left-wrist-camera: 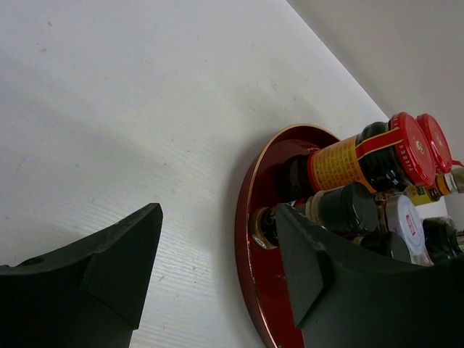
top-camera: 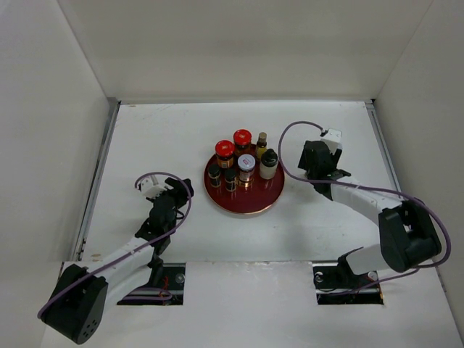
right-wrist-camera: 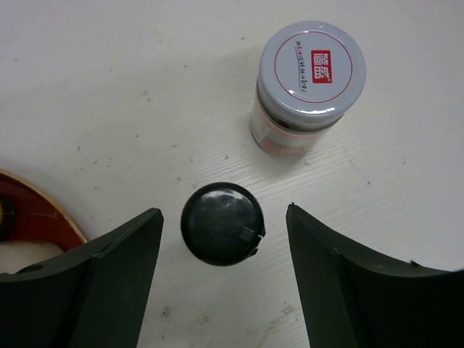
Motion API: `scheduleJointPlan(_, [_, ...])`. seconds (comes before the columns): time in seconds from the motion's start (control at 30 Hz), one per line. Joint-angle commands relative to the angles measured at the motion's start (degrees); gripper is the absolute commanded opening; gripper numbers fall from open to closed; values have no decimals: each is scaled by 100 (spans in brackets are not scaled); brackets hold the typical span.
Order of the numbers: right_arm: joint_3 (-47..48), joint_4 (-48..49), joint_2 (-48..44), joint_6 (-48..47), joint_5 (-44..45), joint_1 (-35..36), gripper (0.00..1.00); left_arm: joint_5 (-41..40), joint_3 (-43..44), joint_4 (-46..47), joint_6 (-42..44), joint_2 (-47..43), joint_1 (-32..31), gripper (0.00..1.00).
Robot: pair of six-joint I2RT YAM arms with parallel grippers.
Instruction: Organize the condiment bottles
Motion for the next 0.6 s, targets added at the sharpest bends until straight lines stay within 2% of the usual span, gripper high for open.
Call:
scheduleJointPlan(0.0, [154, 265, 153, 189, -150, -160, 74, 78, 43, 270, -95, 27, 31, 63])
scheduleJointPlan(0.17, [66, 625, 268, 189, -248, -231, 62, 104, 43, 314, -95, 45, 31, 63])
scheduleJointPlan(0.3, [-91, 801, 66, 154, -178, -213, 48, 122, 35, 314, -95, 45, 57, 63])
scheduleJointPlan(0.43, [-381, 662, -522, 189, 16, -3, 45, 87, -9, 314, -95, -69, 57, 63])
scheduleJointPlan(0.57, [-409, -251, -1199, 215, 139, 602, 44, 139, 34, 332, -104, 89, 57, 63])
